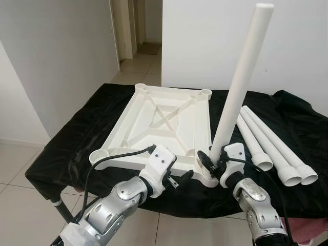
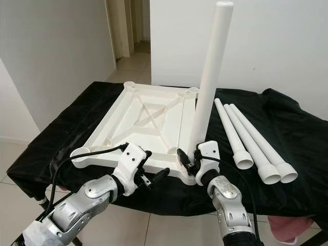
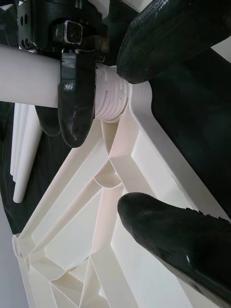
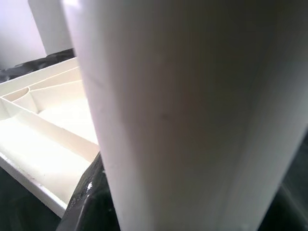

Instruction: Building children table

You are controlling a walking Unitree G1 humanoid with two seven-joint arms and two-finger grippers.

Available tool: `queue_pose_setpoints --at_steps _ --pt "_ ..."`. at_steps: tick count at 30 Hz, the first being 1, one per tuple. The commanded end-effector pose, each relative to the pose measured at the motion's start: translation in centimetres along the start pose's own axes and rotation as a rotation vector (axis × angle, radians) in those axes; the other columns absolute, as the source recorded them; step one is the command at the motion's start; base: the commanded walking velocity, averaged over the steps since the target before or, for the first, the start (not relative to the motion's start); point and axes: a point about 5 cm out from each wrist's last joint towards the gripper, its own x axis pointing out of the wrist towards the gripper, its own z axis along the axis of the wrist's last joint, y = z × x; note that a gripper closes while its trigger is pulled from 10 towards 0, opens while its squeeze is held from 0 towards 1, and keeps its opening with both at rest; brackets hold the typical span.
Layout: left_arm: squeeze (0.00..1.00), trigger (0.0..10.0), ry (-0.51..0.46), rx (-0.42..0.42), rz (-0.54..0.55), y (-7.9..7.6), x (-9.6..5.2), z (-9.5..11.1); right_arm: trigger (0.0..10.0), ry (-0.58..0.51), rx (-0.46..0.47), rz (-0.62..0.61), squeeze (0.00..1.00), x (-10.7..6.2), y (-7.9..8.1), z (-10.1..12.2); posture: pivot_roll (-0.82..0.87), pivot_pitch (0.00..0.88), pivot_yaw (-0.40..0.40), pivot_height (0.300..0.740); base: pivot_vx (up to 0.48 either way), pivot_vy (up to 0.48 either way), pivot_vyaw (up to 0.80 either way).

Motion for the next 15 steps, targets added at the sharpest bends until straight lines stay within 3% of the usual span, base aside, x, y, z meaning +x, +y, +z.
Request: queue_pose_setpoints --at_steps 1,6,8,10,11,12,15 --pt "0.0 10.0 0.0 0.021 -0.191 -1.1 -0.1 0.0 10.0 0.053 0.038 -0.031 0.0 -0.4 0.2 -1.1 -0.05 0.019 0.013 0.74 0.0 0.0 0.0" --pt "0.0 10.0 0.0 0.019 -0.193 -1.1 -0.1 0.0 10.0 0.081 0.071 -0.111 0.0 -0.4 0.3 -1.5 -0.05 0.018 0.013 0.74 0.0 0.0 0.0" --pt "0.0 10.0 -0.001 0.015 -0.199 -1.2 -0.1 0.0 10.0 0.099 0.099 -0.249 0.0 -0.5 0.2 -1.7 -0.05 0.018 0.011 0.74 0.0 0.0 0.0" --pt "0.0 10.0 0.0 0.014 -0.201 -1.3 -0.1 -0.1 10.0 0.103 0.112 -0.305 0.0 -0.5 0.2 -1.7 -0.05 0.018 0.011 0.74 0.0 0.0 0.0" --pt "0.0 10.0 -0.001 0.009 -0.204 -1.4 -0.2 -0.1 10.0 0.094 0.095 -0.482 0.0 -0.8 0.6 -1.6 -0.05 0.021 0.006 0.74 0.0 0.0 0.0" --pt "0.0 10.0 -0.001 0.009 -0.204 -1.4 -0.2 -0.1 10.0 0.094 0.095 -0.482 0.0 -0.8 0.6 -1.6 -0.05 0.021 0.006 0.74 0.0 0.0 0.0" --pt "0.0 10.0 -0.001 0.008 -0.202 -1.4 -0.2 -0.1 10.0 0.094 0.076 -0.661 0.0 -1.4 1.1 -1.9 -0.04 0.022 0.002 0.74 0.0 0.0 0.0"
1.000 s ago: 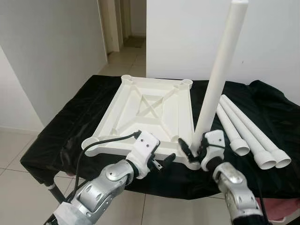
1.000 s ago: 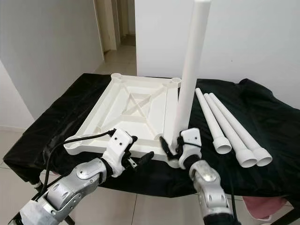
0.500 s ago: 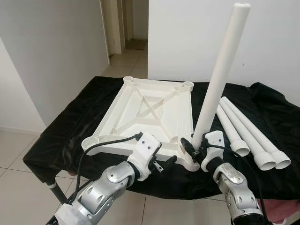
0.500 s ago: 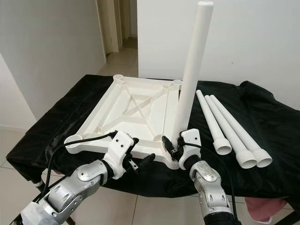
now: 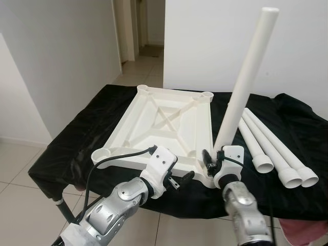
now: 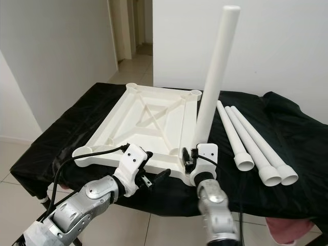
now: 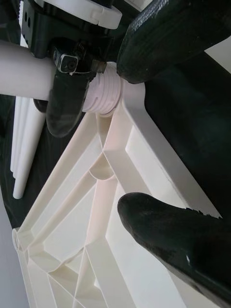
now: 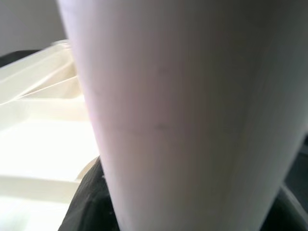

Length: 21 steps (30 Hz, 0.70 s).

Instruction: Building children table

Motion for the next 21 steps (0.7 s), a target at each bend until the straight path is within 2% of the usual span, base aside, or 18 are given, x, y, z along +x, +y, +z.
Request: queue_pose_setpoints --at_steps 1,2,5,7,13,14,21 --pt "0.0 10.0 -0.007 0.015 -0.198 -1.2 -0.2 0.2 10.0 0.07 0.016 -0.161 0.0 -0.7 -1.2 -1.6 -0.03 0.027 0.005 0.74 0.0 0.0 0.0" --pt "0.0 10.0 -0.008 0.012 -0.197 -1.2 -0.3 0.2 10.0 0.071 0.048 -0.148 0.0 -1.0 -0.4 -1.7 -0.03 0.027 0.005 0.74 0.0 0.0 0.0" --pt "0.0 10.0 -0.006 0.006 -0.199 -1.4 -0.4 0.2 10.0 0.05 0.085 -0.085 0.0 -1.1 0.5 -1.3 -0.04 0.032 0.011 0.74 0.0 0.0 0.0" --pt "0.0 10.0 -0.002 0.008 -0.204 -1.5 -0.5 0.1 10.0 0.033 0.074 -0.046 0.0 -1.2 0.7 -0.9 -0.03 0.036 0.009 0.74 0.0 0.0 0.0" --pt "0.0 10.0 -0.002 0.006 -0.196 -1.3 -0.5 0.2 10.0 0.016 0.099 -0.044 0.0 -1.3 1.1 -0.5 -0.03 0.041 0.014 0.74 0.0 0.0 0.0" --pt "0.0 10.0 -0.002 0.006 -0.195 -1.3 -0.5 0.2 10.0 -0.007 0.116 -0.026 1.0 -1.3 1.2 -0.1 -0.03 0.047 0.013 0.74 0.0 0.0 0.0" --pt "0.0 10.0 -0.003 0.005 -0.191 -1.4 -0.6 0.2 10.0 -0.063 0.122 0.052 1.0 -0.9 1.1 0.6 -0.03 0.051 0.018 0.74 0.0 0.0 0.0"
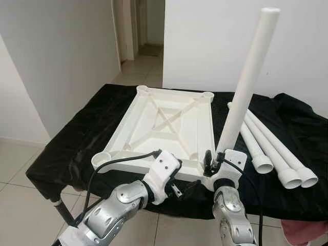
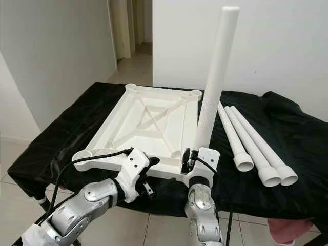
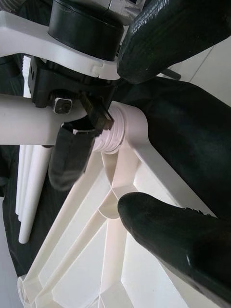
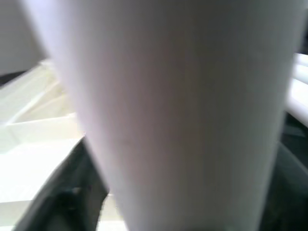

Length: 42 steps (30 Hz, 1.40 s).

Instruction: Building children table

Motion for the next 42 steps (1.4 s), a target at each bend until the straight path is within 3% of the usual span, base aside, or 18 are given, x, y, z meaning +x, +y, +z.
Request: queue_pose_setpoints --at_steps 1,6,7,14,24,25,36,37,38,42 --pt "0.0 10.0 0.01 -0.002 -0.016 -0.3 -0.2 -0.1 10.0 -0.007 0.007 0.043 1.0 0.0 -0.1 0.0 -0.03 0.057 0.015 0.74 0.0 0.0 0.0" --pt "0.0 10.0 0.01 -0.005 -0.024 -0.2 -0.3 -0.1 10.0 -0.014 -0.04 0.166 1.0 0.3 -1.1 0.1 -0.03 0.062 0.014 0.74 0.0 0.0 0.0" --pt "0.0 10.0 0.013 -0.006 -0.018 0.0 -0.5 -0.2 10.0 0.009 -0.054 0.268 0.0 0.3 -1.3 -0.1 -0.02 0.065 0.01 0.74 0.0 0.0 0.0" --pt "0.0 10.0 0.009 -0.008 -0.004 0.2 -0.5 0.0 10.0 0.063 -0.14 0.487 0.0 0.7 -2.3 -0.7 -0.02 0.069 0.006 0.74 0.0 0.0 0.0" --pt "0.0 10.0 0.012 -0.011 -0.012 0.0 -0.4 -0.1 10.0 0.082 -0.196 0.594 0.0 1.6 -3.0 -0.6 -0.02 0.066 0.006 0.74 0.0 0.0 0.0" --pt "0.0 10.0 0.013 -0.011 -0.015 0.0 -0.4 -0.1 0.0 0.084 -0.199 0.599 0.0 1.8 -3.2 -0.6 -0.02 0.066 0.003 0.74 0.0 0.0 0.0" --pt "0.0 10.0 0.012 0.006 -0.003 0.0 -0.2 -0.2 0.0 0.093 -0.173 0.578 0.0 1.7 -4.0 -0.8 -0.03 0.067 0.005 0.74 0.0 0.0 0.0" --pt "0.0 10.0 0.012 0.013 0.004 0.1 -0.2 -0.2 3.6 0.093 -0.161 0.562 0.0 1.6 -4.1 -0.8 -0.03 0.068 0.006 0.74 0.0 0.0 0.0" --pt "0.0 10.0 0.013 0.016 0.007 0.2 -0.2 -0.1 10.0 0.09 -0.143 0.556 0.0 1.5 -4.0 -0.8 -0.03 0.07 0.006 0.74 0.0 0.0 0.0" --pt "0.0 10.0 0.013 0.028 0.017 0.3 -0.2 -0.1 10.0 0.087 -0.116 0.508 0.0 1.2 -3.3 -0.7 -0.03 0.071 0.004 0.74 0.0 0.0 0.0"
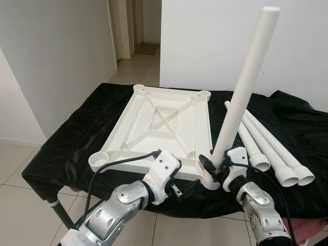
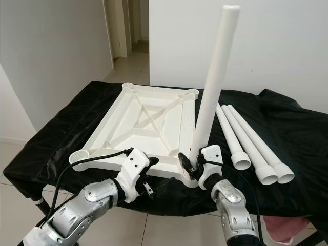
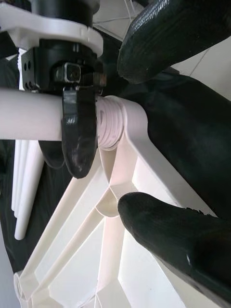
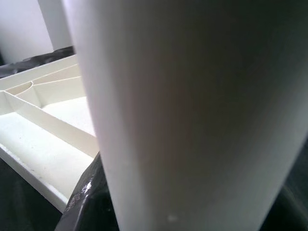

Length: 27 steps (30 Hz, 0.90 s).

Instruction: Building children table

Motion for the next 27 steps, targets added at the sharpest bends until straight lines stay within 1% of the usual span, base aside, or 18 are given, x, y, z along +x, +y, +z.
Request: queue_pose_setpoints --at_steps 1,3,5,6,8,11,12,13,14,15,17,18,19,22,27 --pt "0.0 10.0 -0.001 0.011 -0.035 0.0 -0.1 -0.1 10.0 0.018 0.042 -0.03 0.0 -0.1 0.3 -0.4 -0.03 0.071 0.004 0.74 0.0 0.0 0.0" --pt "0.0 10.0 -0.003 0.015 -0.031 0.0 -0.1 -0.1 10.0 0.025 0.04 -0.044 0.0 0.0 0.3 -0.5 -0.03 0.071 0.004 0.74 0.0 0.0 0.0" --pt "0.0 10.0 -0.005 0.026 -0.011 0.2 -0.1 -0.1 10.0 0.051 0.056 -0.135 0.0 0.1 0.6 -0.7 -0.04 0.073 0.003 0.74 0.0 0.0 0.0" --pt "0.0 10.0 -0.005 0.026 -0.011 0.2 -0.1 -0.1 10.0 0.051 0.056 -0.135 0.0 0.1 0.6 -0.7 -0.04 0.073 0.003 0.74 0.0 0.0 0.0" --pt "0.0 10.0 -0.001 0.035 0.031 0.7 0.1 -0.2 10.0 0.083 0.069 -0.277 0.0 0.2 1.2 -1.2 -0.04 0.072 0.004 0.74 0.0 0.0 0.0" --pt "0.0 10.0 -0.001 0.034 0.034 0.8 0.2 -0.2 10.0 0.087 0.069 -0.291 0.0 0.2 1.3 -1.2 -0.04 0.072 0.004 0.74 0.0 0.0 0.0" --pt "0.0 10.0 -0.009 0.038 0.022 0.7 0.2 -0.2 10.0 0.104 0.068 -0.379 0.0 -0.1 1.6 -1.5 -0.04 0.069 0.001 0.74 0.0 0.0 0.0" --pt "0.0 10.0 -0.009 0.038 0.022 0.7 0.2 -0.2 10.0 0.104 0.068 -0.379 0.0 -0.1 1.6 -1.5 -0.04 0.069 0.001 0.74 0.0 0.0 0.0" --pt "0.0 10.0 -0.01 0.044 0.019 0.6 0.3 -0.1 10.0 0.107 0.072 -0.426 0.0 -0.2 1.7 -1.6 -0.04 0.068 0.0 0.74 0.0 0.0 0.0" --pt "0.0 10.0 -0.01 0.044 0.019 0.6 0.3 -0.1 10.0 0.107 0.072 -0.426 0.0 -0.2 1.7 -1.6 -0.04 0.068 0.0 0.74 0.0 0.0 0.0" --pt "0.0 10.0 -0.007 0.043 0.012 0.5 0.3 -0.2 10.0 0.121 0.084 -0.576 0.0 -0.6 1.9 -1.7 -0.04 0.068 0.0 0.74 0.0 0.0 0.0" --pt "0.0 10.0 -0.007 0.043 0.012 0.5 0.3 -0.2 10.0 0.121 0.084 -0.576 0.0 -0.6 1.9 -1.7 -0.04 0.068 0.0 0.74 0.0 0.0 0.0" --pt "0.0 10.0 -0.006 0.04 0.007 0.4 0.2 -0.3 10.0 0.106 0.102 -0.623 0.0 -0.6 2.7 -1.5 -0.04 0.068 0.0 0.74 0.0 0.0 0.0" --pt "0.0 10.0 -0.008 0.045 0.005 0.4 0.1 -0.3 10.0 0.107 0.125 -0.635 0.0 -0.5 3.1 -1.4 -0.04 0.066 0.0 0.74 0.0 0.0 0.0" --pt "0.0 10.0 -0.018 0.047 0.006 0.5 0.2 -0.2 10.0 0.132 0.116 -0.622 0.0 -0.3 3.4 -1.6 -0.04 0.059 0.002 0.74 0.0 0.0 0.0"
